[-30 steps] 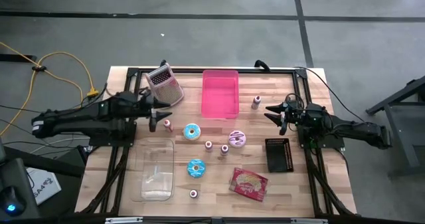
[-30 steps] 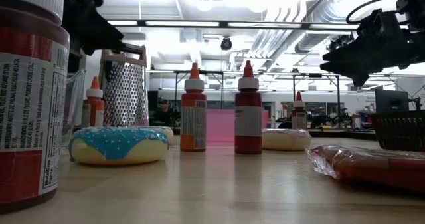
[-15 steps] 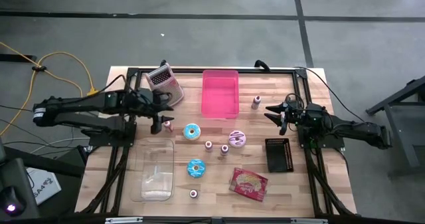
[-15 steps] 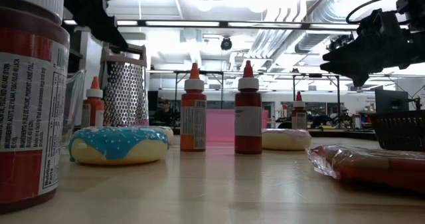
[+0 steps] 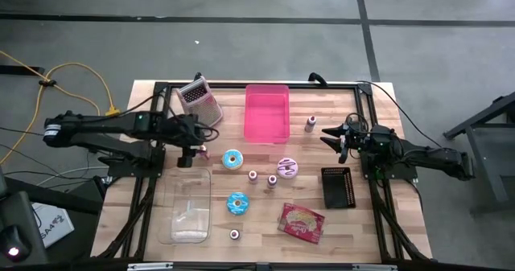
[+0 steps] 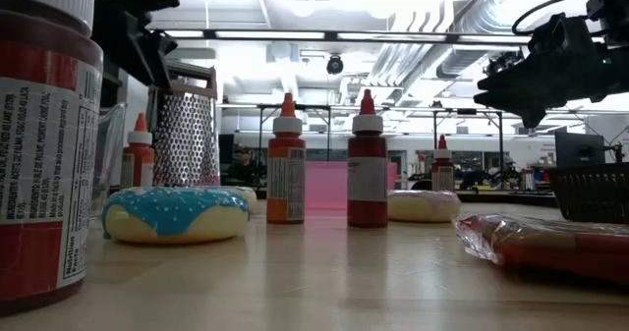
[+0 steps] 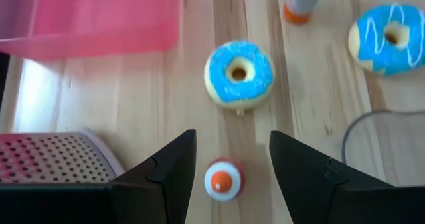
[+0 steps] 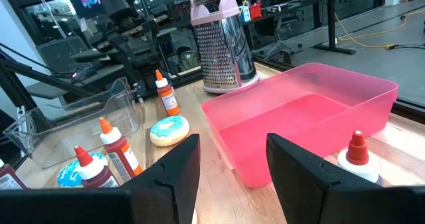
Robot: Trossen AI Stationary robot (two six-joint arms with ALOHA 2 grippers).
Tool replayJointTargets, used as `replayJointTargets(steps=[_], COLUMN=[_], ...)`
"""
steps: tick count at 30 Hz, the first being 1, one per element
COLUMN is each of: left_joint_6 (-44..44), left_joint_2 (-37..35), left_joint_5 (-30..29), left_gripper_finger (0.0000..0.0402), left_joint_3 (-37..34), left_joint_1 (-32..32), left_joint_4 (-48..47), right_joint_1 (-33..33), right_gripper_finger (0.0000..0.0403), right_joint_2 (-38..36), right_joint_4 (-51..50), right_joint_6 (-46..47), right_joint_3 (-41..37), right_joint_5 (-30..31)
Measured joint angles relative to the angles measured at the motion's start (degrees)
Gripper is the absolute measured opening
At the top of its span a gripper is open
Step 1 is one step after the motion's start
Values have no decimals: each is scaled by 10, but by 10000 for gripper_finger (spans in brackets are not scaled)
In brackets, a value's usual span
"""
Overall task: Pick & Place Food Item
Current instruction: Put the left orange large food coloring bottle into the transparent bin
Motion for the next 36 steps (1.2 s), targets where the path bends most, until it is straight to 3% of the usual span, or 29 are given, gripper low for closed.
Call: replayJointTargets(steps=[7, 36], left_joint_6=[24, 27], left_joint_2=[38, 151], left_joint_5=[-29, -25], left_gripper_finger=[184, 184], left_joint_3=[38, 38], left_joint_1=[0, 18], left_joint_4=[-58, -82], right_joint_1=[0, 0], right_gripper_finger=[160, 160], right_joint_2=[0, 0], right_joint_4=[0, 0], right_joint_6=[0, 0], right_joint_3=[0, 0], right_joint_5=[0, 0])
